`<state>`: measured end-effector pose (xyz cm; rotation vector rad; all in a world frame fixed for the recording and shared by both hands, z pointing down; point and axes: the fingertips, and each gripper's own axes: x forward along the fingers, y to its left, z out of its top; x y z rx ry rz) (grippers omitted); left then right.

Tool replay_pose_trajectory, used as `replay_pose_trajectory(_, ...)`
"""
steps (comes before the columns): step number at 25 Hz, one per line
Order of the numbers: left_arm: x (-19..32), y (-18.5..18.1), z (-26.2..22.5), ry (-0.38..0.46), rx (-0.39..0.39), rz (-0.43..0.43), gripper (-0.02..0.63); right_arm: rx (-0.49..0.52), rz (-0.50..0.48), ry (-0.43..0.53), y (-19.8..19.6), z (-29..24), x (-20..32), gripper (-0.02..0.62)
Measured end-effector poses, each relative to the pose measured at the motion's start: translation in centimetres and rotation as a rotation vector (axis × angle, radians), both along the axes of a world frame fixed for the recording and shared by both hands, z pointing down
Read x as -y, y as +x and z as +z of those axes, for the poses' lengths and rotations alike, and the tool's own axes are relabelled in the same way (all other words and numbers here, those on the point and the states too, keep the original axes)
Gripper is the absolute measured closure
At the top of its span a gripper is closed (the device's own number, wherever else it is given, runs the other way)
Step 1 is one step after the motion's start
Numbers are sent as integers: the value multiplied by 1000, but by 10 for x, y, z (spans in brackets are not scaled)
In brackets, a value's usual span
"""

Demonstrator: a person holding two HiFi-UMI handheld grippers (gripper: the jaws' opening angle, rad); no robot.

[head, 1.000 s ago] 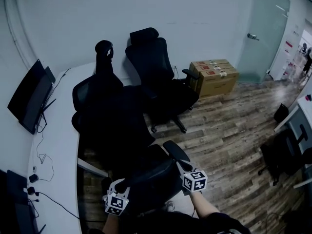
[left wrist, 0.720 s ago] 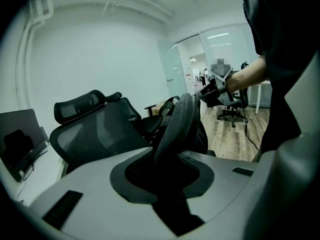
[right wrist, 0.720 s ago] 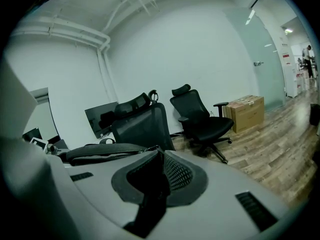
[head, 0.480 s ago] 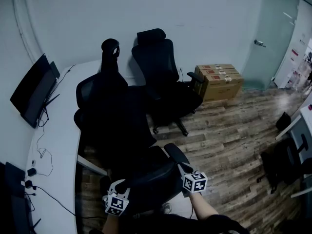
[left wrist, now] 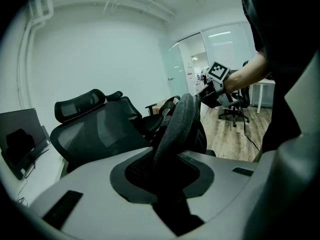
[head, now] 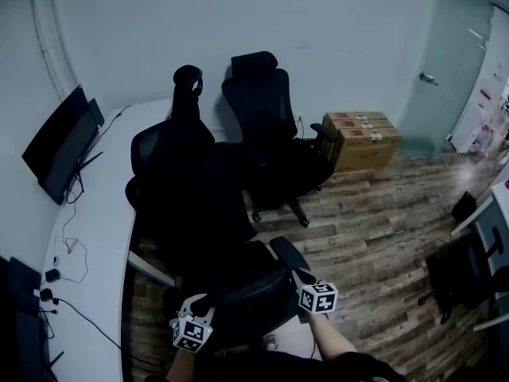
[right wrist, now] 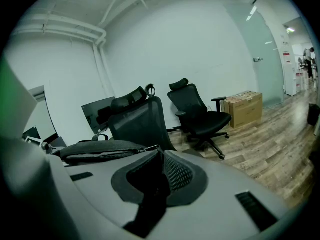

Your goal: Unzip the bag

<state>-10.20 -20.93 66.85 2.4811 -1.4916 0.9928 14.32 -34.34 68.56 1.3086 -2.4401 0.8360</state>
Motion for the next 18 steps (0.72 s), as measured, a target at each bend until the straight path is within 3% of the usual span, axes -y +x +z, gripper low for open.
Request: replay_pose_trajectory(18,12,-28,-7,-5,-14,-44,505,54,-36,36,-20,-15,-7,532)
